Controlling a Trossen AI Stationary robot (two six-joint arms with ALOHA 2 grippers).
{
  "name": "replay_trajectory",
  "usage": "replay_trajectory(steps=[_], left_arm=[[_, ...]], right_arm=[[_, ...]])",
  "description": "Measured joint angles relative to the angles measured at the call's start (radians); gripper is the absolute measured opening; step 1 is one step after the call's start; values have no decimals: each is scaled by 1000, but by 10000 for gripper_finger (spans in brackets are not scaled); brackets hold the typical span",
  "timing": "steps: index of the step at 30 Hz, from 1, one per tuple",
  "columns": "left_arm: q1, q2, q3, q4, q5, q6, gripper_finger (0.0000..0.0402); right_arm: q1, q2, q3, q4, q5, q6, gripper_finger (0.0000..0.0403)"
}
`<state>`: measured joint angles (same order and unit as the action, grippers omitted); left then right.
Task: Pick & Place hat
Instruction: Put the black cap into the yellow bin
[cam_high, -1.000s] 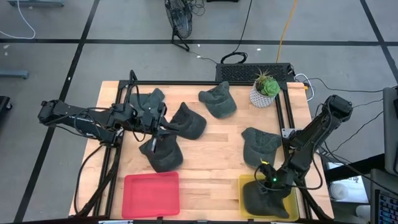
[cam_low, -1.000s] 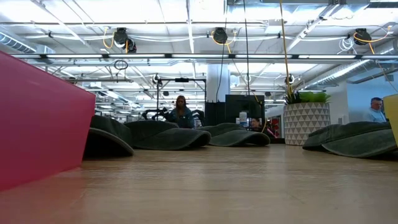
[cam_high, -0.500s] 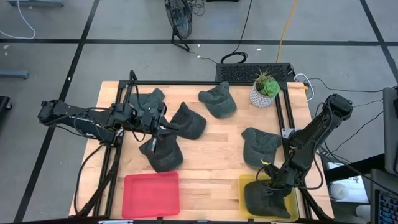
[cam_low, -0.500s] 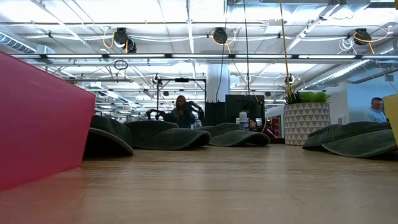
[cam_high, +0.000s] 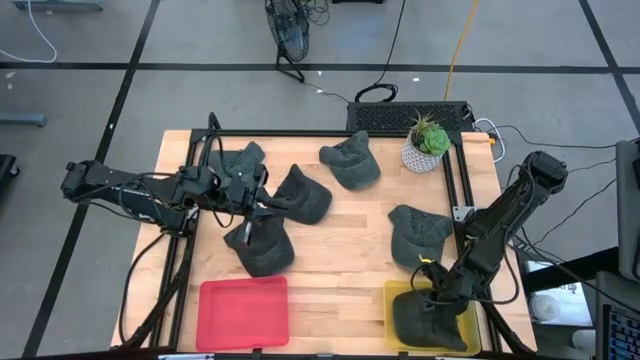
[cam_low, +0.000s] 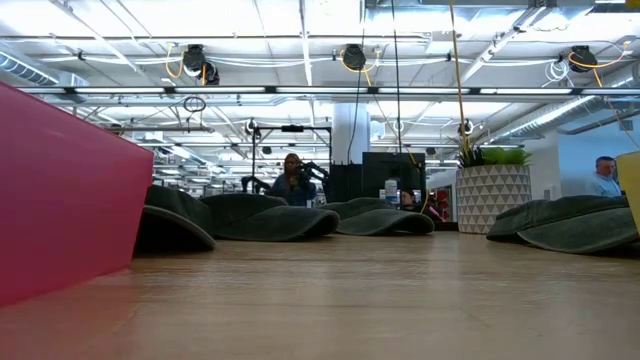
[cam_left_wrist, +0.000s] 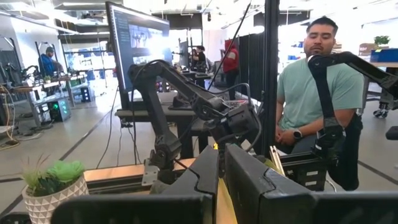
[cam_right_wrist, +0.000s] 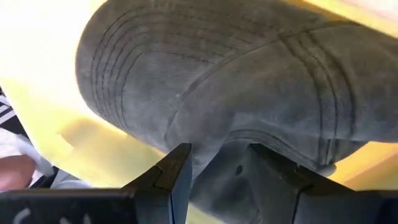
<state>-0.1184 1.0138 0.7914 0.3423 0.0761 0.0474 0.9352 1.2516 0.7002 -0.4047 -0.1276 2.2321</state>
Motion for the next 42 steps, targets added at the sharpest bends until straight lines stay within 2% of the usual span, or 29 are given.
replay_trajectory(steps=[8,12,19,23,25,30,42], left_arm=[[0,0,0,0,0,0,37],[0,0,0,0,0,0,37],[0,0,0,0,0,0,37],[0,0,0,0,0,0,37],[0,0,0,0,0,1,37],[0,0,0,1,0,1,37],[0,0,0,1,0,7,37]], right_arm=[[0,7,0,-8,74,-21,136],[0,7,0,-15,76,-35,128],[0,7,0,-19,70,-50,63],[0,7,0,-5,-6,-57,14],[0,5,0,-4,-42,-57,4],[3,-9,0,-11,-88,-43,12],[3,-38,0,-109,-190,-34,3]])
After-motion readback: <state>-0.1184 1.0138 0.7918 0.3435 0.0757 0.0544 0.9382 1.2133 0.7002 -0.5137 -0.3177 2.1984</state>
